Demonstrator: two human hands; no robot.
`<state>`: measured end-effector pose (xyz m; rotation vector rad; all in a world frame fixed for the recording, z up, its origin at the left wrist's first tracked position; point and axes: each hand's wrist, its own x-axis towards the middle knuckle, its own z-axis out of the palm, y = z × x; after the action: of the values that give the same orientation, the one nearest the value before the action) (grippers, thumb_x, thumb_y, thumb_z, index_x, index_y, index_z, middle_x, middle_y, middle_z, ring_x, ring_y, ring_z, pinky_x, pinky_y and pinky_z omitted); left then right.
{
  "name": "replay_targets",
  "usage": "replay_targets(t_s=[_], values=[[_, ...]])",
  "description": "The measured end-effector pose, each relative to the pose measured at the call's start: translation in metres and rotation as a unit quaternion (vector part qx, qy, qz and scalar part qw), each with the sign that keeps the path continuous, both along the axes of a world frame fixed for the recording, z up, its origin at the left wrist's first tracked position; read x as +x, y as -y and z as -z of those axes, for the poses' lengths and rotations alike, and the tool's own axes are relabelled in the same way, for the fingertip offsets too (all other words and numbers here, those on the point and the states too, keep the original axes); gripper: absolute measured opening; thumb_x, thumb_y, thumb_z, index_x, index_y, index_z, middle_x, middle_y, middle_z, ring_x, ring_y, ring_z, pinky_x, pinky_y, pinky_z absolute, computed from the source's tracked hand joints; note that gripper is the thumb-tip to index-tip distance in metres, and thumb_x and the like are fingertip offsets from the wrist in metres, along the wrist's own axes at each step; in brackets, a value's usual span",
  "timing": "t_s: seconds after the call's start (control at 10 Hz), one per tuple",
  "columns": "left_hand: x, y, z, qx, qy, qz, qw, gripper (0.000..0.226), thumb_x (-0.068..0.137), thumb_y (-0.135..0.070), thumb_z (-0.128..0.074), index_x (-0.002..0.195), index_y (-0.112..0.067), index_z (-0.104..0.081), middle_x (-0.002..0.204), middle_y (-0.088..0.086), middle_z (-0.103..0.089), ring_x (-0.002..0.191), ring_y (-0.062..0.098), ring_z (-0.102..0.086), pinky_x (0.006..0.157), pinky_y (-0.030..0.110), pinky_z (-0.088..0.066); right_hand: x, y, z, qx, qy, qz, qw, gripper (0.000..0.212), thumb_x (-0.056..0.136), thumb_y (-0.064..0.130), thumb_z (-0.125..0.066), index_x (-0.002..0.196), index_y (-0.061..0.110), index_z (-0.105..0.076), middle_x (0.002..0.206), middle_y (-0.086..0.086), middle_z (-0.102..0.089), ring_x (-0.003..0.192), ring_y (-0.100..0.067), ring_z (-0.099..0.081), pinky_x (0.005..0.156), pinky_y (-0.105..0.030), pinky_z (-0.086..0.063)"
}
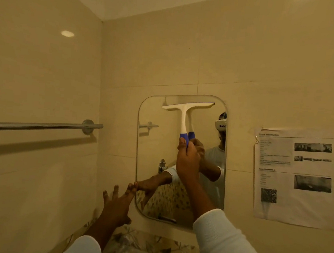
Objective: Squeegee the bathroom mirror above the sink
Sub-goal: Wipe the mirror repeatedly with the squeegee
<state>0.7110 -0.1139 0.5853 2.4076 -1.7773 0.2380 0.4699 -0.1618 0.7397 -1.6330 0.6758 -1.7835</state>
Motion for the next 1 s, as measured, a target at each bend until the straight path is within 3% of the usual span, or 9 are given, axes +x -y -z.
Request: replay_targets(t_s=[0.2, 0.3, 0.4, 0.5, 0.7, 0.8, 0.9, 1.0], values=[[0.001, 0.0, 0.0, 0.001, -0.002, 0.004, 1.0, 0.128, 0.083, -0.051, -0.077, 0.159, -0.031, 0.024, 0.172, -0.007, 0.018, 0.156, 0.045, 0.015, 0.117, 0.077, 0.004, 0.014, -0.012, 0.084, 0.069, -0.003, 0.002, 0.998, 0.022, 0.109, 0.034, -0.051, 0.095, 0.02, -0.061, 0.081, -0.001, -0.066, 0.071, -0.014, -0.066, 0.068, -0.029, -0.056], [0.001, -0.001, -0.001, 0.009, -0.001, 0.002, 1.0, 0.127, 0.085, -0.048, -0.077, 0.158, -0.033, 0.026, 0.172, -0.008, 0.018, 0.156, 0.045, 0.015, 0.117, 0.077, 0.004, 0.017, -0.026, 0.142, 0.099, -0.028, 0.021, 0.994, 0.017, 0.107, 0.038, -0.051, 0.096, 0.031, -0.061, 0.083, 0.005, -0.068, 0.075, -0.008, -0.067, 0.066, -0.018, -0.054], [0.001, 0.0, -0.001, -0.001, 0.002, 0.005, 1.0, 0.13, 0.084, -0.047, -0.079, 0.157, -0.035, 0.027, 0.172, -0.008, 0.015, 0.156, 0.044, 0.013, 0.118, 0.077, 0.005, 0.014, -0.037, 0.191, 0.137, -0.038, 0.03, 0.989, 0.016, 0.106, 0.039, -0.051, 0.092, 0.035, -0.059, 0.079, 0.004, -0.067, 0.071, -0.011, -0.064, 0.066, -0.03, -0.052], [0.003, 0.002, 0.0, 0.002, 0.01, 0.001, 1.0, 0.129, 0.084, -0.05, -0.078, 0.157, -0.034, 0.027, 0.173, -0.007, 0.013, 0.157, 0.044, 0.012, 0.118, 0.076, 0.003, 0.01, -0.044, 0.228, 0.172, -0.05, 0.054, 0.982, 0.025, 0.106, 0.032, -0.057, 0.082, 0.025, -0.057, 0.065, -0.006, -0.061, 0.058, -0.018, -0.058, 0.059, -0.036, -0.046], [0.002, 0.005, 0.003, 0.001, 0.005, -0.002, 1.0, 0.131, 0.083, -0.05, -0.079, 0.156, -0.035, 0.028, 0.173, -0.006, 0.012, 0.157, 0.043, 0.01, 0.118, 0.076, 0.002, -0.003, -0.052, 0.289, 0.224, -0.086, 0.098, 0.966, 0.028, 0.103, 0.026, -0.064, 0.077, 0.02, -0.057, 0.062, 0.004, -0.055, 0.059, -0.01, -0.055, 0.057, -0.019, -0.04], [0.003, 0.005, 0.003, 0.0, 0.005, -0.001, 1.0, 0.133, 0.083, -0.051, -0.078, 0.15, -0.034, 0.036, 0.173, -0.007, 0.012, 0.157, 0.044, 0.01, 0.118, 0.076, 0.002, 0.003, -0.05, 0.32, 0.26, -0.11, 0.129, 0.95, 0.026, 0.098, 0.018, -0.073, 0.077, 0.024, -0.059, 0.064, 0.002, -0.058, 0.062, -0.02, -0.055, 0.066, -0.034, -0.049], [0.003, 0.004, 0.002, 0.004, 0.007, -0.002, 1.0, 0.134, 0.084, -0.052, -0.077, 0.146, -0.03, 0.039, 0.172, -0.008, 0.016, 0.157, 0.044, 0.01, 0.118, 0.076, 0.001, -0.028, -0.034, 0.419, 0.263, -0.099, 0.103, 0.954, 0.022, 0.099, 0.029, -0.07, 0.08, 0.023, -0.062, 0.067, 0.001, -0.061, 0.064, -0.021, -0.059, 0.067, -0.034, -0.051], [0.002, 0.004, 0.002, 0.006, 0.004, 0.0, 1.0, 0.132, 0.084, -0.053, -0.077, 0.153, -0.031, 0.033, 0.172, -0.007, 0.016, 0.157, 0.044, 0.01, 0.118, 0.076, 0.001, -0.034, -0.042, 0.441, 0.219, -0.03, 0.022, 0.975, 0.024, 0.099, 0.04, -0.067, 0.085, 0.022, -0.065, 0.07, 0.0, -0.063, 0.067, -0.021, -0.062, 0.069, -0.035, -0.053]])
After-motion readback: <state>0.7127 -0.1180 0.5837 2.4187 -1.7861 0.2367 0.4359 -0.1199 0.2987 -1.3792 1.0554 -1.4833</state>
